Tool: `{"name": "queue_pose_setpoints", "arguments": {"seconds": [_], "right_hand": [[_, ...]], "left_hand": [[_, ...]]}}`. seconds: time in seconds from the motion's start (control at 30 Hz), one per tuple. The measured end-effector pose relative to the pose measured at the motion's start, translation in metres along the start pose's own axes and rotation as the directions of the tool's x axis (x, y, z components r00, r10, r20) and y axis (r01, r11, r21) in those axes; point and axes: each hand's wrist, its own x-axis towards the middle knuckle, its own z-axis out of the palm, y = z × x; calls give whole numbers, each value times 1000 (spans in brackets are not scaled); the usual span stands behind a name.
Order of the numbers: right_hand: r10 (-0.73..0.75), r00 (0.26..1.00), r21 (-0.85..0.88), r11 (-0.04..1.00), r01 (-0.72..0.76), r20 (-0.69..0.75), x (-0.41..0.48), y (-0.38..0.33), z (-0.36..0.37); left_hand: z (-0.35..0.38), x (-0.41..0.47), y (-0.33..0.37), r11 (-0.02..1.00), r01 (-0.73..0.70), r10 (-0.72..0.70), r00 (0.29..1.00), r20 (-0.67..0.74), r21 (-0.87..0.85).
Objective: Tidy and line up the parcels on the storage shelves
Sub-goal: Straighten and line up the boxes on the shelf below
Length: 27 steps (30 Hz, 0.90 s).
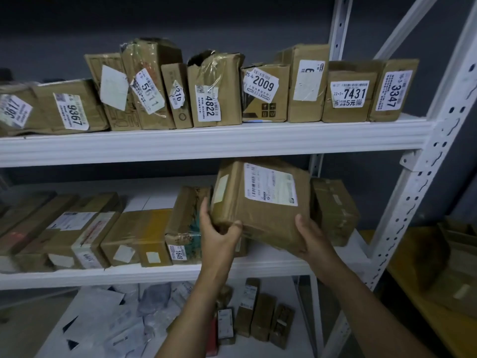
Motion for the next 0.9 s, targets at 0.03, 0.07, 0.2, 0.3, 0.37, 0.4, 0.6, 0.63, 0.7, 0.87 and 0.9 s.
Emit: {"name": "queue_pose_setpoints", "arguments": {"seconds": [0.03, 0.07, 0.2, 0.3, 0.37, 0.4, 0.6, 0.63, 0.7, 0.87, 0.9], "right_hand": [[42, 999, 109, 993, -45, 28, -4, 0, 4], [55, 998, 167, 984, -61, 36, -9, 1, 7], [61, 996, 164, 985, -49, -69, -28, 11, 9], [48, 990, 82, 996, -38, -129, -39, 15, 10], [26, 987, 16, 1000, -24, -157, -45, 14, 13], [12, 988, -16, 1000, -15, -157, -48, 12, 16], [-97, 983, -214, 975, 62, -156, -49, -5, 32], [-128, 980, -263, 961, 84, -154, -47, -7, 35], [-192, 972, -414, 902, 121, -135, -41, -11, 40], [-222, 973, -675, 728, 121, -66, -16, -13, 34], [-223, 973, -730, 675, 108, -63, -10, -12, 29]], "left_hand": [[-4, -5, 0, 1000, -9, 8, 998, 56, 21], [-9, -10, 1, 999, -15, 9, 995, 104, 49], [-26, -21, 0, 985, -5, -35, 973, 227, 173], [-36, -26, 1, 984, 32, -75, 967, 243, 174], [-41, -25, 3, 983, 54, -92, 973, 214, 175], [-45, -24, 4, 979, 62, -102, 974, 200, 195], [-62, -8, 11, 953, 64, -128, 972, 200, 298], [-63, -7, 11, 953, 68, -120, 979, 165, 294], [-61, -10, 9, 954, 62, -91, 992, 87, 293], [-44, -17, -2, 957, 10, 14, 997, -81, 289], [-39, -16, -4, 954, 4, 30, 993, -110, 301]]}}
